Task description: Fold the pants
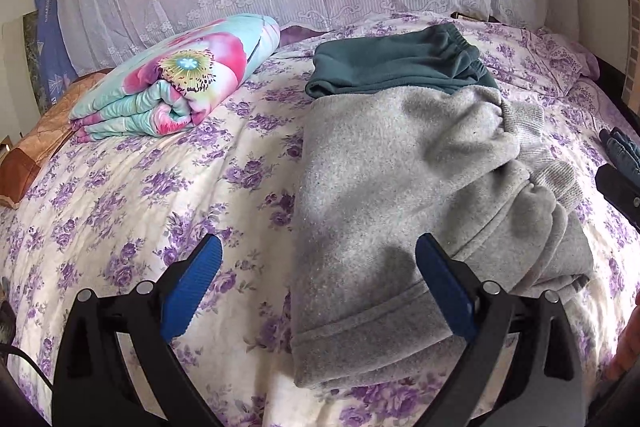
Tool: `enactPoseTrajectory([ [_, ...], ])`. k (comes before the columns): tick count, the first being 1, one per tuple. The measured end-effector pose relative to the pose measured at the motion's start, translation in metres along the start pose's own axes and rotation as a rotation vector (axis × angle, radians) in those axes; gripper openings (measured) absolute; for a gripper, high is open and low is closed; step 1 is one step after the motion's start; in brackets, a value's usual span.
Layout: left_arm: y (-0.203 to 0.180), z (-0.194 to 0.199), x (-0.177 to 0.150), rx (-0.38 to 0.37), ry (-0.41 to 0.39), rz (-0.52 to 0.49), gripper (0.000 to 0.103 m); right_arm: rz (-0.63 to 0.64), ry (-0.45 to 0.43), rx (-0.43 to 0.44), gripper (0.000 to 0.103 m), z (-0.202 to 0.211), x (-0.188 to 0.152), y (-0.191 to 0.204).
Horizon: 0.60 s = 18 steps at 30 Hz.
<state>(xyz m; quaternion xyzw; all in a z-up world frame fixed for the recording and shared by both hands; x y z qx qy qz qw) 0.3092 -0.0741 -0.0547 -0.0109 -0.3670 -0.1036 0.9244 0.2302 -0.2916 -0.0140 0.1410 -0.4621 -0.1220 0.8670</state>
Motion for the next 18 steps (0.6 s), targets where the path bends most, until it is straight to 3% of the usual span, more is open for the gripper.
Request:
enactPoseTrajectory([
  [18, -0.002, -0.0028, -0.0007, -0.007, 0.016, -0.008, 0.096, 0.012, 0.0, 0.009, 0.085, 0.0022, -0.002, 0.0045],
])
Point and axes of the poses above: each gripper's, at about its wrist camera, not at the fingertips, and z roughly against the way its jaws point, y to its left, x to its top, the point moved 4 cm from there along -z, roughly the way its jaws point, and after that the axes turned 9 degrees about y, right-handed, at the moved point
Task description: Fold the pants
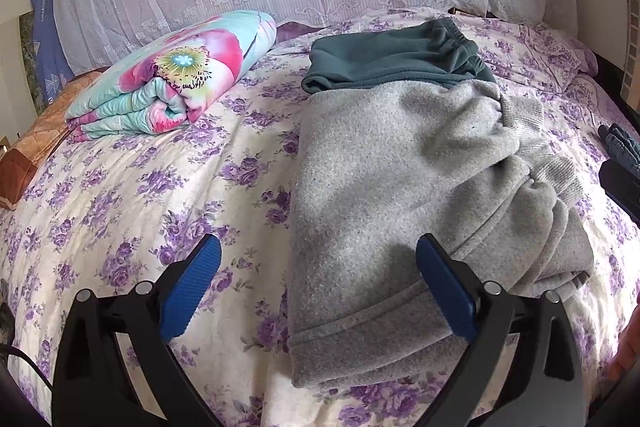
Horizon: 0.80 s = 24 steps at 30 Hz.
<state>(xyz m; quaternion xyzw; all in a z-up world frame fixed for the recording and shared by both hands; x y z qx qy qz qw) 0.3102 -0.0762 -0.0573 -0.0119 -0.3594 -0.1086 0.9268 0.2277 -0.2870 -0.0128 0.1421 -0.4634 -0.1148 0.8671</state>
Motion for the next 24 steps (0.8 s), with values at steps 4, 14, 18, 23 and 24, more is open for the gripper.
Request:
enactPoseTrajectory([
  [4, 0.003, 0.007, -0.006, 0.029, -0.007, 0.017, 0.097, -0.01, 0.015, 0.009, 0.088, 0.003, -0.004, 0.006],
  [14, 0.022, 0.069, -0.065, 0.043, 0.0, 0.096, 0.098, 0.034, -0.02, 0.041, 0.095, 0.074, -0.049, 0.024],
  [18, 0.023, 0.099, -0.08, 0.046, -0.035, 0.106, 0.098, 0.083, -0.059, 0.05, 0.097, 0.104, -0.061, 0.035],
  [23, 0.024, 0.128, -0.088, 0.06, -0.075, 0.107, 0.098, 0.128, -0.107, 0.038, 0.098, 0.133, -0.067, 0.044],
  [24, 0.023, 0.131, -0.089, 0.049, -0.073, 0.109, 0.098, 0.132, -0.108, 0.037, 0.098, 0.136, -0.067, 0.045],
])
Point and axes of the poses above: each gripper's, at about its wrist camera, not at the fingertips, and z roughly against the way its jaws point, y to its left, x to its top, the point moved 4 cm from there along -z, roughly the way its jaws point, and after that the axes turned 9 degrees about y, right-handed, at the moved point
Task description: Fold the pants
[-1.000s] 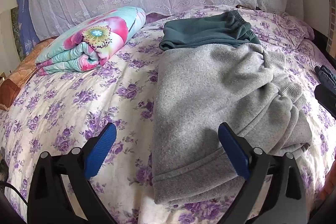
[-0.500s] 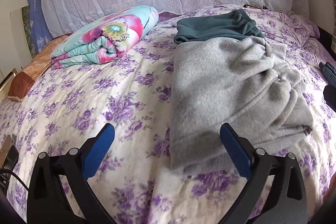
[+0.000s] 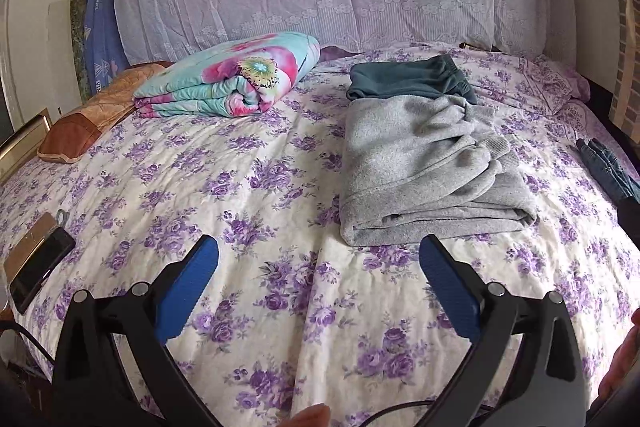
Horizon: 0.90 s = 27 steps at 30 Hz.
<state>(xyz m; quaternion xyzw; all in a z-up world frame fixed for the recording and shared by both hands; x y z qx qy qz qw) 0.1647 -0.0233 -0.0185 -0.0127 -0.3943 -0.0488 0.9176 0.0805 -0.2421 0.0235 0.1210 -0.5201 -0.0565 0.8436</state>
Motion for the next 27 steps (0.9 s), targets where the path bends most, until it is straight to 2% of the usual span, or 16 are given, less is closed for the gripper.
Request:
enactPoseTrajectory([
  [3, -0.003, 0.004, -0.003, -0.021, 0.017, 0.005, 0.098, 0.018, 0.0, -0.003, 0.099, 0.005, -0.003, 0.004],
  [14, -0.006, -0.009, -0.011, -0.004, 0.045, -0.011, 0.098, 0.009, 0.038, -0.008, 0.099, -0.005, -0.012, 0.001],
  [27, -0.018, -0.012, -0.011, -0.007, 0.055, -0.03, 0.098, 0.005, 0.04, 0.001, 0.099, -0.011, -0.011, -0.001],
])
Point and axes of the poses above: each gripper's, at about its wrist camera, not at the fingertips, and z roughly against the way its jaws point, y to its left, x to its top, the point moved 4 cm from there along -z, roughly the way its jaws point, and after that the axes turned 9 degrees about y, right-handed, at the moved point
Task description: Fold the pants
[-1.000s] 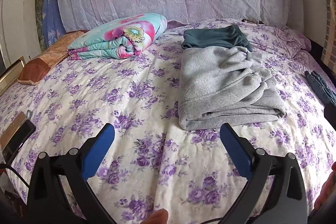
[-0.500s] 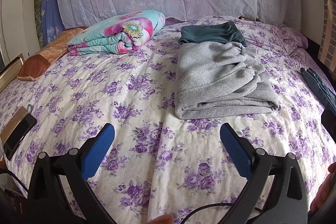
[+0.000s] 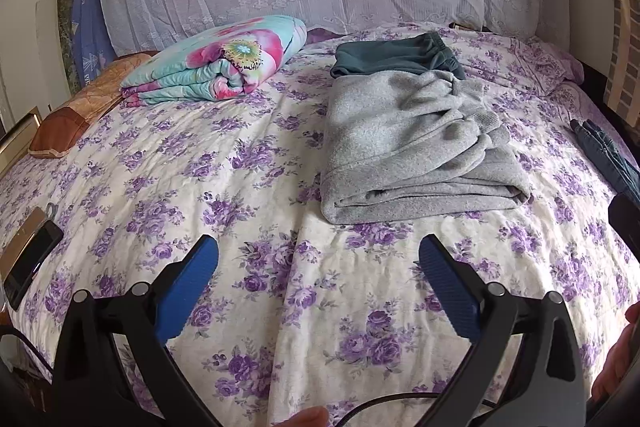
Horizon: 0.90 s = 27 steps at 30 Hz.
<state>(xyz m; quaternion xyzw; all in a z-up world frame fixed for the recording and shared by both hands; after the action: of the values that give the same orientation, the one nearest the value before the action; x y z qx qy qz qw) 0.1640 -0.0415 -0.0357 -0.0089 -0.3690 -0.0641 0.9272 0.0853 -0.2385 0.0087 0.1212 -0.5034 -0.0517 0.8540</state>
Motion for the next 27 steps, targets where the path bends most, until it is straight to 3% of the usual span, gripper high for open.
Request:
enactPoseTrajectory([
  [27, -0.01, 0.011, -0.002, -0.016, -0.013, -0.027, 0.098, 0.012, -0.016, 0.015, 0.099, 0.006, 0.004, 0.009],
])
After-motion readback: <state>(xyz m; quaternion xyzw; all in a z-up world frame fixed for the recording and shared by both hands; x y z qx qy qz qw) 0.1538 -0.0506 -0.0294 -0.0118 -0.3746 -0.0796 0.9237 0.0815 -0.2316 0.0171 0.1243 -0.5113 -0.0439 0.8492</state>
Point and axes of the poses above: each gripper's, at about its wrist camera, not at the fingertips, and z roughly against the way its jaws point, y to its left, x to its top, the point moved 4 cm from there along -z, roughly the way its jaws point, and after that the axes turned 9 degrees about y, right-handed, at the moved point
